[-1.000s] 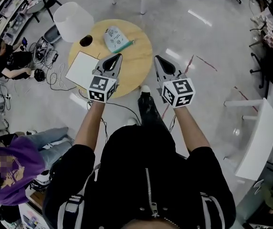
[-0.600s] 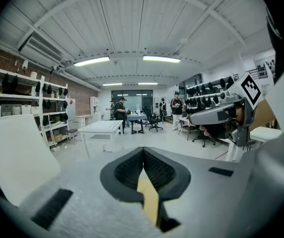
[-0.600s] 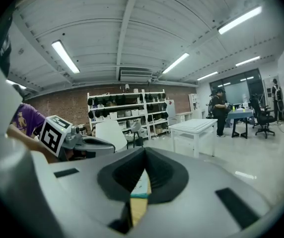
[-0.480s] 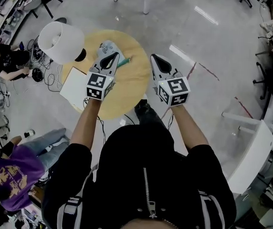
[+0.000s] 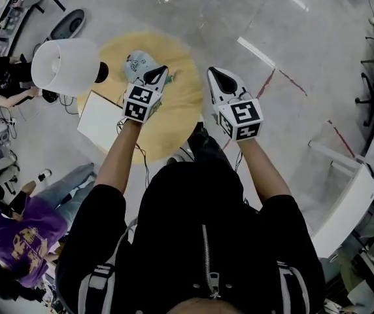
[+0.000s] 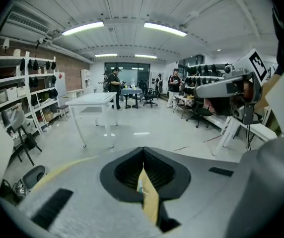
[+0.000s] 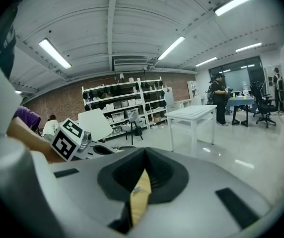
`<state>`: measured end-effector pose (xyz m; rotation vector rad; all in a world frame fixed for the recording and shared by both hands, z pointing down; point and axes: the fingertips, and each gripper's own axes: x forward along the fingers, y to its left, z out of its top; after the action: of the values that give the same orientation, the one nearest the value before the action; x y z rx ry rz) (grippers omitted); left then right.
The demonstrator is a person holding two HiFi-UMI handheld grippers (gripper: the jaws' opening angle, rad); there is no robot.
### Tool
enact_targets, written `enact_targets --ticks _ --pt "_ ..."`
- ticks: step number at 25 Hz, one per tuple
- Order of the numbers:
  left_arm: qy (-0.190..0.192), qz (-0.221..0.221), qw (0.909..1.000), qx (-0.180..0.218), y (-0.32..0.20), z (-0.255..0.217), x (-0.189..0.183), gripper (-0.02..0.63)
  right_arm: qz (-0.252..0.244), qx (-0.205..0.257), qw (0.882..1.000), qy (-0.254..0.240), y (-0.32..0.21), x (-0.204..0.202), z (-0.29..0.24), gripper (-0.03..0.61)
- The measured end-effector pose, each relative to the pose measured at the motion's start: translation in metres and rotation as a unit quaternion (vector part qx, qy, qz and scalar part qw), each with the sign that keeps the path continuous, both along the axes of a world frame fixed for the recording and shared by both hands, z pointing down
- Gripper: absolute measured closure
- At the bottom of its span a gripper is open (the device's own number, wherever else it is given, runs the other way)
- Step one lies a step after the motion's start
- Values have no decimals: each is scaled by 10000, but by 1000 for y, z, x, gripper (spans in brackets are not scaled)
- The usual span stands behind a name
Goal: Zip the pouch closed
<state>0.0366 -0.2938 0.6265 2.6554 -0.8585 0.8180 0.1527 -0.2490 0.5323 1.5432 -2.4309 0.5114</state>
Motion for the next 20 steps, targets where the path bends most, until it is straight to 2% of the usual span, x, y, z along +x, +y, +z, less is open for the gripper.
enact_targets --ticks 2,6,10,16,20 --pt "-126 60 9997 -176 -2 16 5 603 -18 -94 10000 23 -2 5 9 574" --pt "-457 235 9962 -707 -8 55 15 516 -34 -241 9997 35 -9 14 23 575" --pt "-896 328 9854 -1408 -9 102 21 422 -10 -393 9992 18 -12 27 36 575" --pt "-1380 236 9698 -1996 -14 154 19 424 3 -595 9982 -2 -12 39 56 575" --pt "-1552 -20 9602 -2321 -15 174 9 443 13 -707 9975 -19 -10 43 67 574"
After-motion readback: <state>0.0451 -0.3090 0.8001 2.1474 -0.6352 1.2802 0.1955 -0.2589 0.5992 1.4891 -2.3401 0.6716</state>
